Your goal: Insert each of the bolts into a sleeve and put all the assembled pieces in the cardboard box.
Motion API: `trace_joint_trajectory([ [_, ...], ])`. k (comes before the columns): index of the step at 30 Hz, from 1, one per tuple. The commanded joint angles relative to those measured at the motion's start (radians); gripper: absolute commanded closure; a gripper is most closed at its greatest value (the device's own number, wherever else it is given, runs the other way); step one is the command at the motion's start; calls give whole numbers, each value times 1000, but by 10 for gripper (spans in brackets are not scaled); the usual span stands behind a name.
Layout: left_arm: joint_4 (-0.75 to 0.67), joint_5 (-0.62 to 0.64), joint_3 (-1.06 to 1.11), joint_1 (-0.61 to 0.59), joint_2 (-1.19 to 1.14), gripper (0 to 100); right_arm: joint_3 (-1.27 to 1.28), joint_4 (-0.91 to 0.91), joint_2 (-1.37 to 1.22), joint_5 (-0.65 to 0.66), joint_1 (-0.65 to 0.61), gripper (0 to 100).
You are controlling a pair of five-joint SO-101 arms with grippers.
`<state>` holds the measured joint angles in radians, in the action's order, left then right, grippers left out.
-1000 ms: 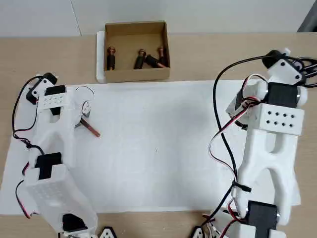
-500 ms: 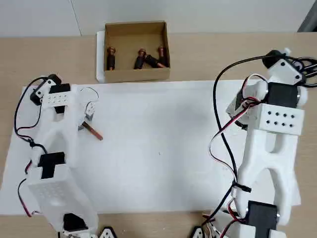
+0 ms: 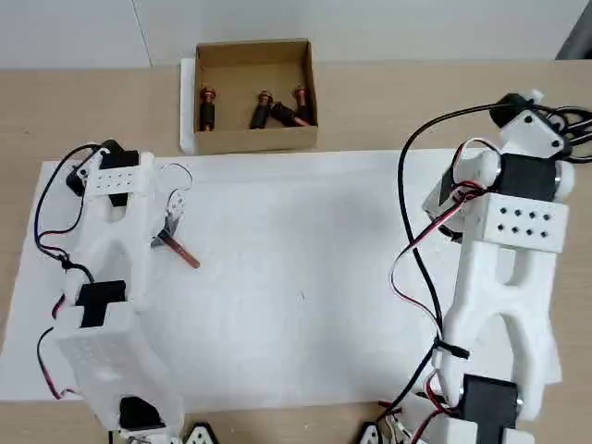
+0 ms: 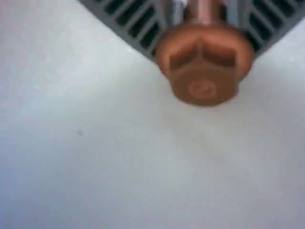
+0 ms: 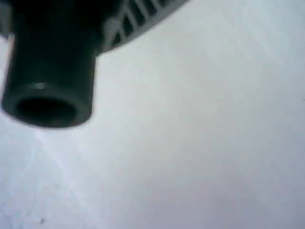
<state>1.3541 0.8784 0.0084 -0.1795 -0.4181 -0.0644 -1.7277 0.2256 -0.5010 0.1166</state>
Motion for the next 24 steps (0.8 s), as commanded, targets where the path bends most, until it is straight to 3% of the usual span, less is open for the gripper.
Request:
trace_joint_trajectory([
  [1, 54, 9, -48, 3, 8, 994, -6, -8, 4, 8, 7, 995],
  [15, 364, 9, -449, 55, 9, 993, -11, -8, 5, 8, -1, 995],
  [24, 399, -25, -595, 126, 28, 994, -57, -8, 76, 48, -194, 995],
])
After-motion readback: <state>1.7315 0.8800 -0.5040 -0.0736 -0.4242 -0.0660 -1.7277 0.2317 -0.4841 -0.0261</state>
